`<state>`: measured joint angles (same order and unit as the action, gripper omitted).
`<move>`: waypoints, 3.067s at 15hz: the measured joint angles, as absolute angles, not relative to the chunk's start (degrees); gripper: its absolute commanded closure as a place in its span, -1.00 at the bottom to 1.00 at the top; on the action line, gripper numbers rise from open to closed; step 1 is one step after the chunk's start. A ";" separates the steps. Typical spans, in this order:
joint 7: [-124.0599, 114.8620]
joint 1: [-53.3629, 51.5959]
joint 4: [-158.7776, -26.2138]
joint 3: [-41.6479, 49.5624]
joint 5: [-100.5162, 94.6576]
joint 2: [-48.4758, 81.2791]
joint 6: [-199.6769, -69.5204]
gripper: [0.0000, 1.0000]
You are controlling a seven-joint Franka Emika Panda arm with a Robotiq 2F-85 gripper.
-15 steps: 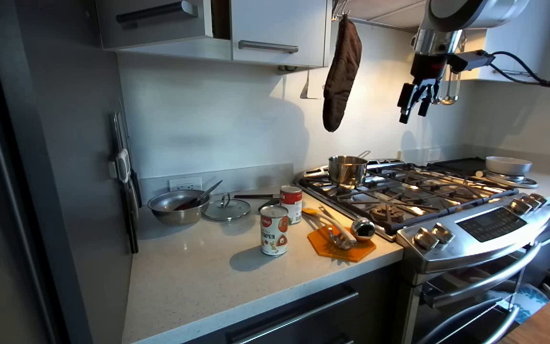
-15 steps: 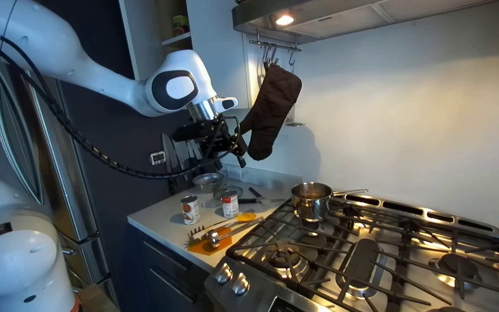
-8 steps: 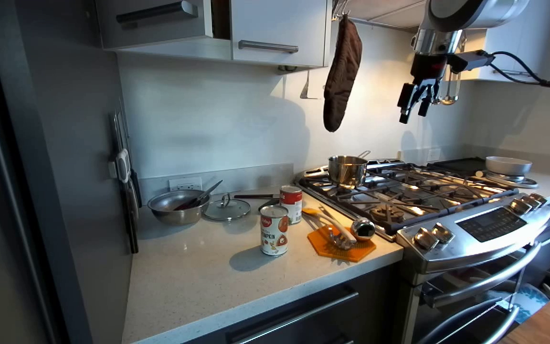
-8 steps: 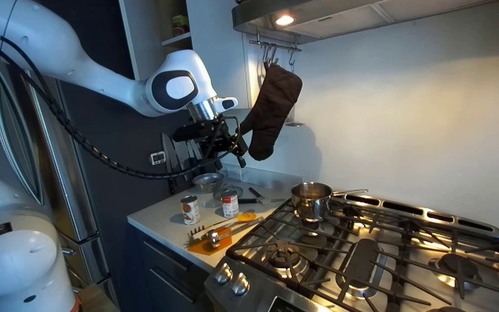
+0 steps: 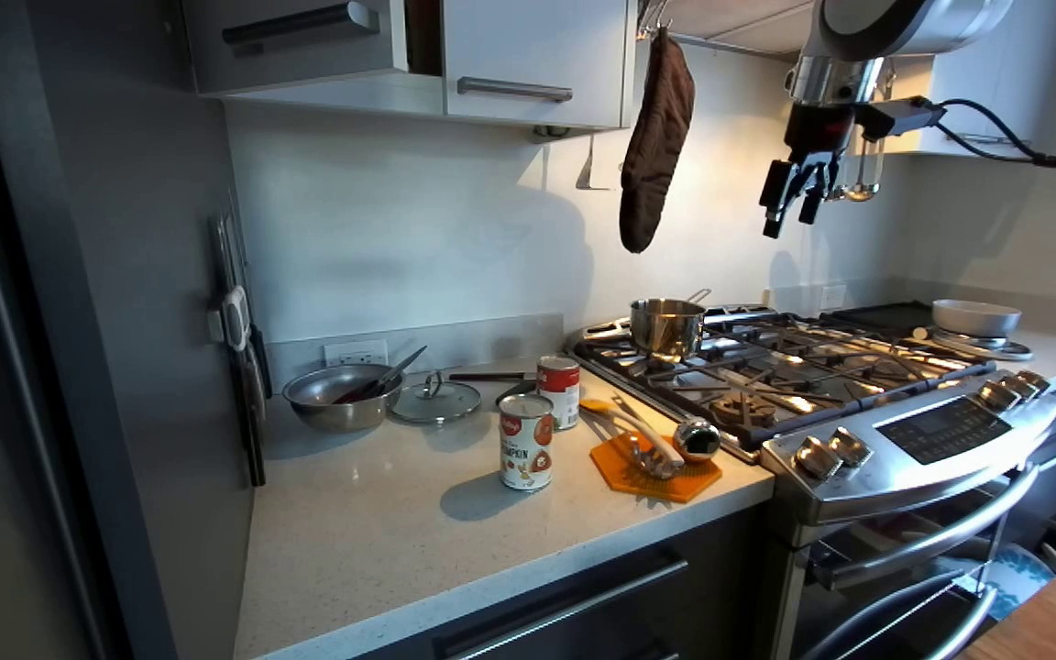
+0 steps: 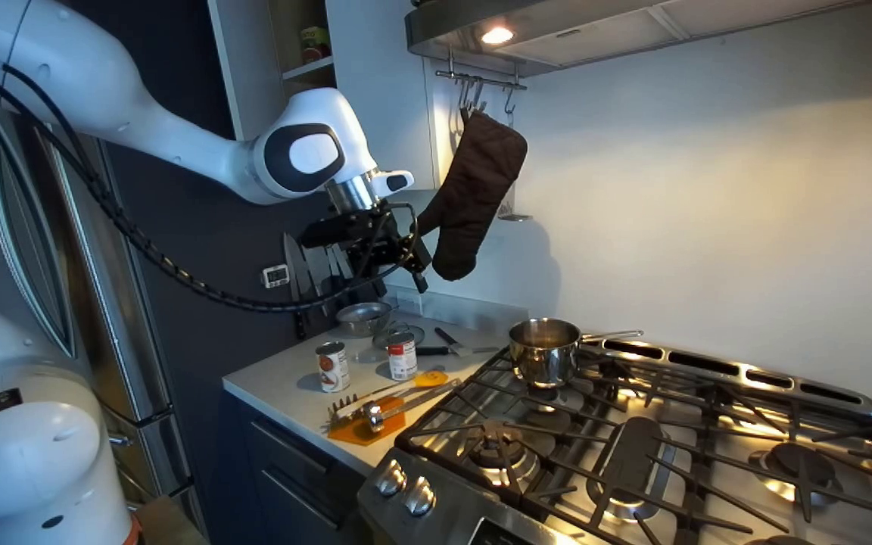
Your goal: Pick up the can of food on the left and put it on the middle burner on the hob of the stove
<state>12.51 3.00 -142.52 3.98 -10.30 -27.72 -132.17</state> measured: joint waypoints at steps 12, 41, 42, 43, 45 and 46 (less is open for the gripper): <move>1.24 -8.85 -148.14 -8.59 -1.86 -27.07 -125.23 -1.00; -4.43 -13.36 -130.27 -15.16 0.19 -0.66 -134.27 -1.00; -4.43 -13.36 -129.57 -15.15 0.21 0.76 -135.04 -1.00; -4.46 -13.36 -128.84 -15.10 0.21 2.27 -135.87 -1.00; -4.85 -13.34 -127.21 -14.83 0.22 5.29 -137.61 -1.00; -4.79 -13.33 -126.28 -14.74 0.60 6.77 -138.21 -1.00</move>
<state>-4.79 -13.33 -126.28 -14.74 0.60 6.77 -138.21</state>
